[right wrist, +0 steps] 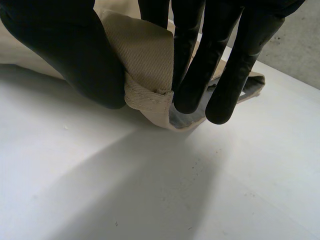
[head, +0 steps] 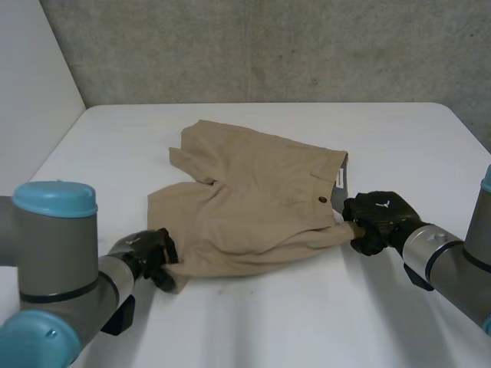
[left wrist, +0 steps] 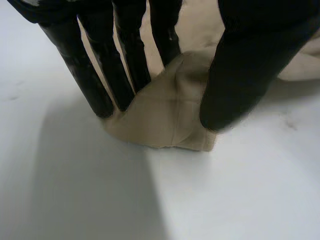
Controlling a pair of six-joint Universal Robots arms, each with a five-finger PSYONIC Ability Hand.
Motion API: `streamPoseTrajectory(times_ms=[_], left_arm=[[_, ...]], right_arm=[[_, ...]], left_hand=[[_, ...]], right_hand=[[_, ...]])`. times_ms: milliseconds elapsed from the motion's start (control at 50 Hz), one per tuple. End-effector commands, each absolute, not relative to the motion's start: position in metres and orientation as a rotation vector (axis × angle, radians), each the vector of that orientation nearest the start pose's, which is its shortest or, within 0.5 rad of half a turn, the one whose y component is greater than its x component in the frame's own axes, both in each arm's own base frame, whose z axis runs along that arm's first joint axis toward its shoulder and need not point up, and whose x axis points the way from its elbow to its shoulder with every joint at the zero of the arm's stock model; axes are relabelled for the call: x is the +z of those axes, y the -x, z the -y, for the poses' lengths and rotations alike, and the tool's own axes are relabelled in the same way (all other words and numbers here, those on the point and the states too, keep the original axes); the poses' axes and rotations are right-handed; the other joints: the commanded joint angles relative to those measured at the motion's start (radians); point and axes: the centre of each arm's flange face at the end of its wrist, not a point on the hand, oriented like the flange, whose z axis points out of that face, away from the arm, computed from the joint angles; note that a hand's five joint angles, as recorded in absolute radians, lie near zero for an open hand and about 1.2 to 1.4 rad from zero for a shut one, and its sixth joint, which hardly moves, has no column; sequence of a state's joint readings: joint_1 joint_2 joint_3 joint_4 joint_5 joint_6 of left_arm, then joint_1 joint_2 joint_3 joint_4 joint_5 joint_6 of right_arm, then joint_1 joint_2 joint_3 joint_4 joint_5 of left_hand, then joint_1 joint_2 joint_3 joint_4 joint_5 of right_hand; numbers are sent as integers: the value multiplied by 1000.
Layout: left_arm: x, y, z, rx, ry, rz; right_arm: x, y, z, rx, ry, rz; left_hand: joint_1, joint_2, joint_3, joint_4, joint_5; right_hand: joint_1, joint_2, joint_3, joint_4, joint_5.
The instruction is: Fold the shorts.
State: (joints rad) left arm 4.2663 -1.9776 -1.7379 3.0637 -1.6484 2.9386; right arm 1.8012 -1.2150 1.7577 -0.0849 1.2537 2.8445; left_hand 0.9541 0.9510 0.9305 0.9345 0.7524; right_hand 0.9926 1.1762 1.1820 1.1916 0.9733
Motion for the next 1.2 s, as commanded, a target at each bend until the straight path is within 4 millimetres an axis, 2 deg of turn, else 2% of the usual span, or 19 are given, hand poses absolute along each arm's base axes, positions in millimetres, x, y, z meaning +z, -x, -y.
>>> streamPoseTrajectory(times_ms=[20, 80, 100, 160, 220, 320, 400, 600, 660, 800, 920, 960, 1040, 1060, 1080, 1120, 1200], left_arm=[[137, 242, 228, -1496, -296, -2969], [142, 242, 227, -1517, -304, -2958], [149, 242, 227, -1549, -326, -2939], [158, 241, 226, -1580, -397, -2893], [165, 242, 223, -1597, -541, -2811], [173, 243, 221, -1600, -791, -2644], [177, 243, 221, -1596, -888, -2560], [182, 243, 222, -1617, -933, -2503], [182, 244, 222, -1619, -935, -2501], [184, 244, 225, -1633, -924, -2495], [186, 244, 228, -1644, -915, -2489], [187, 243, 229, -1646, -910, -2489], [187, 243, 229, -1648, -910, -2488], [187, 243, 229, -1648, -910, -2488], [187, 243, 229, -1648, -908, -2488], [187, 243, 229, -1650, -907, -2487], [189, 244, 229, -1656, -909, -2483]], right_arm=[[159, -224, 265, -1542, 946, -2315], [163, -222, 259, -1457, 1025, -2355], [164, -221, 258, -1439, 1037, -2360], [171, -217, 259, -1367, 1033, -2382], [175, -211, 261, -1328, 1005, -2405], [175, -210, 259, -1304, 1012, -2400], [176, -210, 257, -1313, 1014, -2378], [174, -212, 253, -1411, 1034, -2328], [172, -215, 245, -1431, 1053, -2302], [160, -237, 221, -1515, 1156, -2185], [150, -242, 219, -1537, 1179, -2194], [139, -243, 224, -1528, 1192, -2221], [131, -242, 232, -1547, 1226, -2229], [131, -242, 234, -1554, 1232, -2228], [132, -242, 236, -1566, 1243, -2222], [134, -243, 239, -1584, 1242, -2218], [141, -243, 244, -1614, 1223, -2207]], left_hand=[[442, 445, 466, 462, 469], [442, 445, 466, 462, 469], [442, 445, 466, 462, 469], [442, 445, 466, 462, 469], [442, 445, 466, 462, 469], [442, 445, 466, 462, 469], [442, 445, 466, 462, 469], [442, 445, 466, 462, 469], [442, 445, 466, 462, 469], [442, 445, 466, 462, 469], [442, 445, 466, 462, 469], [442, 445, 466, 462, 469], [442, 445, 466, 462, 469], [442, 445, 466, 462, 469], [442, 445, 466, 462, 469], [442, 445, 466, 462, 469], [442, 445, 466, 462, 469]], right_hand=[[106, -78, -83, -93, -49], [-184, -368, -373, -383, -339], [-217, -401, -407, -416, -373], [-247, -431, -436, -446, -402], [-276, -460, -466, -475, -431], [-318, -501, -507, -516, -473], [-306, -489, -495, -505, -461], [-300, -484, -489, -499, -455], [-291, -475, -481, -490, -446], [-309, -492, -498, -508, -464], [-332, -516, -522, -531, -487], [-309, -492, -498, -508, -464], [-174, -358, -364, -373, -329], [-84, -267, -273, -283, -239], [176, -8, -13, -23, 21], [403, 219, 213, 204, 247], [404, 220, 214, 205, 248]])
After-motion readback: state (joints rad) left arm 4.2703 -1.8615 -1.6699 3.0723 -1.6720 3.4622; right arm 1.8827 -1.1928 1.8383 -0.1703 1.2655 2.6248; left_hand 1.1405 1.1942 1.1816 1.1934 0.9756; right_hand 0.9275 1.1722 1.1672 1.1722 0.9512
